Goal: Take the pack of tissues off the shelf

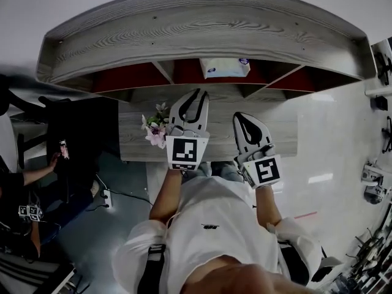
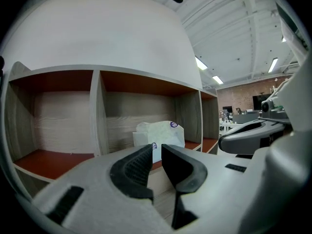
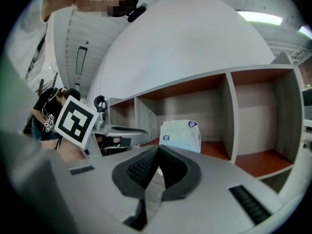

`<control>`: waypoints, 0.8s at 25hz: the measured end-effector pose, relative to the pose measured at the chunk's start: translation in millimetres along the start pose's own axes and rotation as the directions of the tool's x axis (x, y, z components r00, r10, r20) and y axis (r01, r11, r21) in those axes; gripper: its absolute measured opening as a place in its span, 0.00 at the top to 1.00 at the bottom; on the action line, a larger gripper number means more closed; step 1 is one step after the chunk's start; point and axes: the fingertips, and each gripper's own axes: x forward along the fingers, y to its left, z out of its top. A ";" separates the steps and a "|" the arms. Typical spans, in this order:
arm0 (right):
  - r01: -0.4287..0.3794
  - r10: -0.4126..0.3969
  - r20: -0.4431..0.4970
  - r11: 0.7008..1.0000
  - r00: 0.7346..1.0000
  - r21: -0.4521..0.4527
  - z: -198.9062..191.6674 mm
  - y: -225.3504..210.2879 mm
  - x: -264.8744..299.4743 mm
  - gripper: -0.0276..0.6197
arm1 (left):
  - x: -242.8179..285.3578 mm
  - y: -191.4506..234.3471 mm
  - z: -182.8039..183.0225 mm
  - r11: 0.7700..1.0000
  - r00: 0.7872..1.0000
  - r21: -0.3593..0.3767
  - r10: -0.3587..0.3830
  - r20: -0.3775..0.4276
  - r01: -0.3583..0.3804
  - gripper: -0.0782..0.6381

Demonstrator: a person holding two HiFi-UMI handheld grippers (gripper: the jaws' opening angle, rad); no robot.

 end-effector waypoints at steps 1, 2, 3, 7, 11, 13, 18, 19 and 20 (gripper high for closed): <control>-0.002 0.002 0.001 1.000 1.000 0.000 -0.2 -2.4 2.3 0.92 | 3.2 1.4 -0.7 1.000 1.000 -0.001 0.005 -0.003 -0.005 0.79; -0.004 0.004 0.001 1.000 1.000 0.001 -0.4 -4.4 4.4 0.92 | 6.2 2.6 -1.4 1.000 1.000 -0.002 0.009 -0.005 -0.009 0.79; -0.008 0.008 0.006 1.000 1.000 0.004 0.8 -5.5 6.6 0.92 | 9.0 3.6 -2.1 1.000 1.000 -0.004 0.012 -0.008 -0.012 0.79; -0.019 0.019 0.027 1.000 0.999 0.009 1.8 -11.4 13.3 0.92 | 20.0 6.3 -5.6 1.000 1.000 -0.004 0.021 -0.022 -0.022 0.79; -0.021 0.021 -0.019 1.000 1.000 0.013 -5.5 -17.9 16.7 0.92 | 30.8 9.0 -9.5 1.000 0.999 -0.005 0.029 -0.035 -0.029 0.79; -0.020 0.021 -0.014 1.000 1.000 0.015 -6.5 -21.7 19.0 0.92 | 35.7 10.4 -11.5 0.999 0.999 -0.007 0.031 -0.041 -0.031 0.79; -0.029 0.029 0.008 0.999 1.000 0.026 -3.5 -26.6 27.7 0.92 | 46.9 14.3 -15.0 0.999 0.998 -0.009 0.038 -0.050 -0.039 0.79; -0.034 0.034 0.017 0.999 0.999 0.028 -1.4 -26.3 29.7 0.92 | 48.7 14.8 -15.9 0.999 0.998 -0.009 0.039 -0.053 -0.040 0.79; -0.037 0.037 0.020 0.999 0.999 0.028 -0.5 -26.4 31.2 0.92 | 50.4 15.4 -16.8 0.999 0.998 -0.010 0.041 -0.056 -0.041 0.79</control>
